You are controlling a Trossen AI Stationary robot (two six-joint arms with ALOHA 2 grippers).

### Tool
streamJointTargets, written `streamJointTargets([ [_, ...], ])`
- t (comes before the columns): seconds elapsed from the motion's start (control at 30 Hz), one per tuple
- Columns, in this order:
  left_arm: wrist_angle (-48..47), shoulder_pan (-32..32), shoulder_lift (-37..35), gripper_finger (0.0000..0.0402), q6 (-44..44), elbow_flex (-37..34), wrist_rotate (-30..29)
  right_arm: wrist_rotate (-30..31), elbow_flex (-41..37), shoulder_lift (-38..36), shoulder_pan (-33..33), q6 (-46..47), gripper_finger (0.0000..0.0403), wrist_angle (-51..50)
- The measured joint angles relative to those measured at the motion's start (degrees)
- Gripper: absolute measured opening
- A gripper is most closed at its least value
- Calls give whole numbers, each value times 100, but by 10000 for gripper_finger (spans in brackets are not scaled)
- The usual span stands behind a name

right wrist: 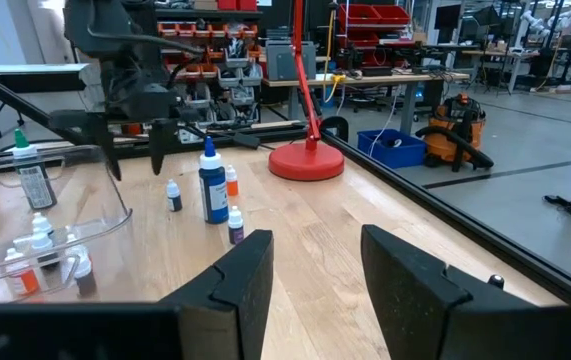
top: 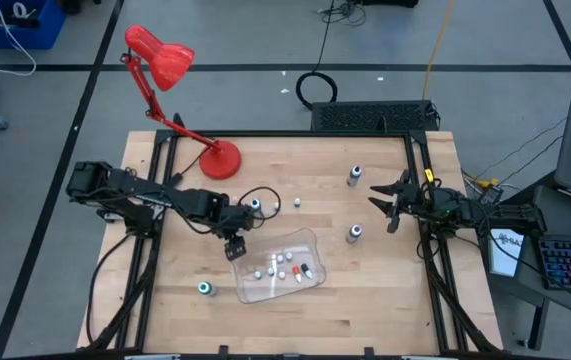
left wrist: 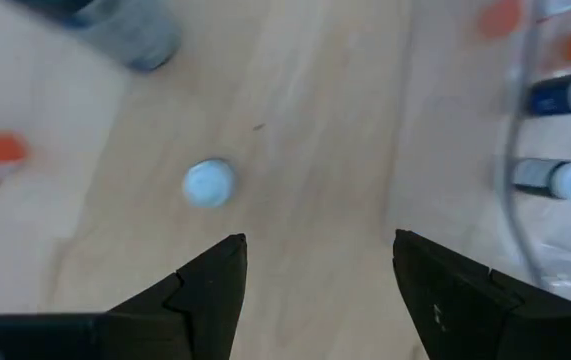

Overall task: Pick & Place food coloring
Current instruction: Put the left small black food coloring into the bin

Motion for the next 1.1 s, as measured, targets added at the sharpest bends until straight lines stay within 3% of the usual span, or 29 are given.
streamJointTargets([
  [0.2, 323, -96, 0, 253, 123, 0, 44, 0, 0, 0, 0, 1, 141, 0],
  [0.5, -285, 131, 0, 253, -62, 0, -1043, 0, -2, 0, 0, 1, 141, 0],
  [0.83, -140, 384, 0, 253, 37, -125, -1049, 0, -2, 0, 0, 0, 141, 0],
  [1.1, 561, 475, 2, 252, 125, -470, -843, 0, -2, -2, 0, 0, 141, 0],
])
